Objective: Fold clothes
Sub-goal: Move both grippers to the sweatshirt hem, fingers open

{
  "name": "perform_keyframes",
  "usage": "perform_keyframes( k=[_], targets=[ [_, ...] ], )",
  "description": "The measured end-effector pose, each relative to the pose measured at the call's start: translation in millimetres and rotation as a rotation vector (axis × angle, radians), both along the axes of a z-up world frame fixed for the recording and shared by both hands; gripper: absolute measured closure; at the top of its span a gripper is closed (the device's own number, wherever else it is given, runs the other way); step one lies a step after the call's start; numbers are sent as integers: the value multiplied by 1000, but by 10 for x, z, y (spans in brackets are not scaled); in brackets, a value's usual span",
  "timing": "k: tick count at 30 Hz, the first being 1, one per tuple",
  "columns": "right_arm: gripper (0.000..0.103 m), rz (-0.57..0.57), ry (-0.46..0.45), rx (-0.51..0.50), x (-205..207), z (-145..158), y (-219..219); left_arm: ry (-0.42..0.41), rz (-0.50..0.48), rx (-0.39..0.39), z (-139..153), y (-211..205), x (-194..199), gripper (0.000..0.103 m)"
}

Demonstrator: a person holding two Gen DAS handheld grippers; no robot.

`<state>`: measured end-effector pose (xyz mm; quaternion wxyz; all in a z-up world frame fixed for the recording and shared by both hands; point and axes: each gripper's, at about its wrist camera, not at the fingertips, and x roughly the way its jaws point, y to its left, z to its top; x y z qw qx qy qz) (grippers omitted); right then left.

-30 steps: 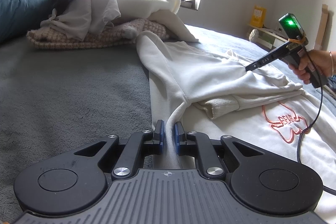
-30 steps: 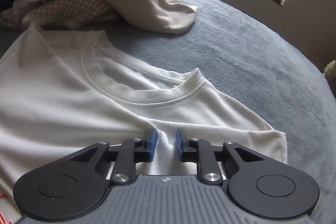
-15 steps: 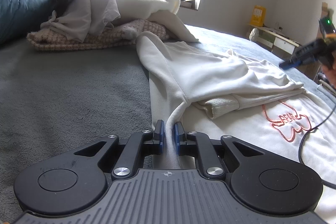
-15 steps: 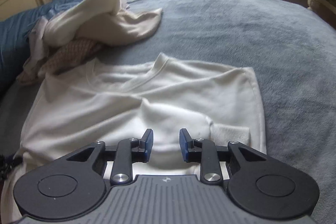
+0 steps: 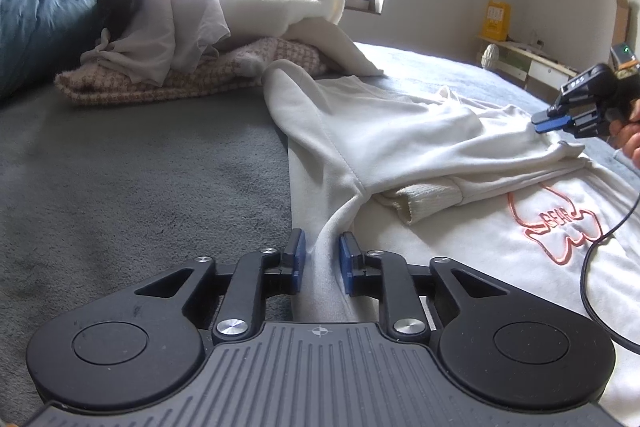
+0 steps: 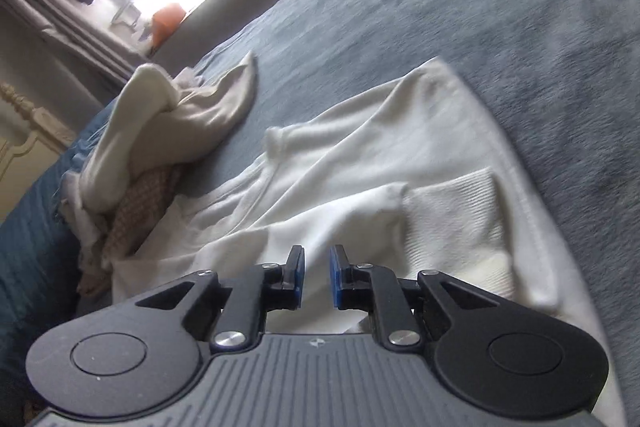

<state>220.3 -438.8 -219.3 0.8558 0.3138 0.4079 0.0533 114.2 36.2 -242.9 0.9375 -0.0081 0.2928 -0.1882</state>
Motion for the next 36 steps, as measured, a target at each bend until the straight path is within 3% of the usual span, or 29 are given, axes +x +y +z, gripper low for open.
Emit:
perform_keyframes(
  k=[2, 5, 9, 14, 19, 24, 28, 33, 36],
  targets=[
    [88, 32, 5, 24, 23, -47, 136, 21, 7, 5, 31, 23, 3, 66],
    [87, -73, 86, 63, 76, -241, 131, 41, 23, 3, 107, 106, -33, 57],
    [85, -197, 61, 236, -194, -124, 9, 23, 50, -20, 244, 208, -189, 52],
    [75, -267, -30, 282, -1090, 406, -202, 33, 38, -65, 473, 230, -418, 50],
    [60, -455, -54, 313, -2264, 676, -669, 80, 0, -82, 684, 187, -756, 45],
    [53, -632, 75, 362, -3259, 423, -1013, 196, -23, -25, 694, 147, -1129, 45],
    [50, -719, 185, 426, -3770, 70, -1126, 317, -10, -5, 622, 212, -1355, 45],
    [48, -729, 212, 474, -4033, -217, -1050, 454, 20, -48, 494, 361, -1550, 45],
    [48, -684, 219, 482, -4012, -264, -989, 495, 13, -76, 440, 389, -1614, 45]
  ],
)
